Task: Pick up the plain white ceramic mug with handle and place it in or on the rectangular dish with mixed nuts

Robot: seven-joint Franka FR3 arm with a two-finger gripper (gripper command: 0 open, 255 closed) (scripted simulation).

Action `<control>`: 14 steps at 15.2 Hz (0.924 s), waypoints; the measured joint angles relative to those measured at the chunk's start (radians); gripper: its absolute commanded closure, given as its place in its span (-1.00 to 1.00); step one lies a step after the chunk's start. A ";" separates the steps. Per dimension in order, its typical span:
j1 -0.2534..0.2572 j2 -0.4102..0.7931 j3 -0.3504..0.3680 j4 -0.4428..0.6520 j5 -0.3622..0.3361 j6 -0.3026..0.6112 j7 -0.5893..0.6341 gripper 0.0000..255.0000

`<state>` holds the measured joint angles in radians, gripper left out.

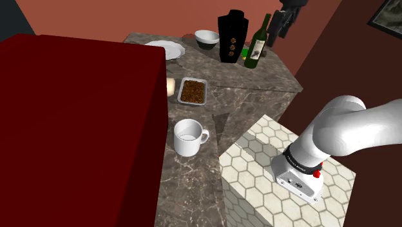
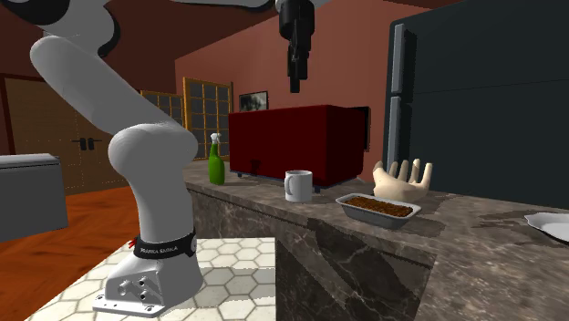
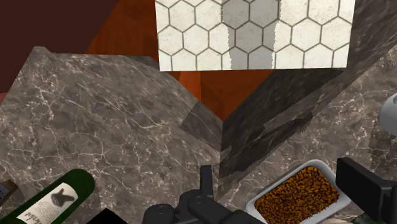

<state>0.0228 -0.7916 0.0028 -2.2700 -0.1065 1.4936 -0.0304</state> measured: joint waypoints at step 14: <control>0.083 0.086 0.200 -0.148 0.172 0.202 0.231 -1.00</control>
<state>0.1061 -0.7059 0.2028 -2.4179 0.0651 1.6959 0.2002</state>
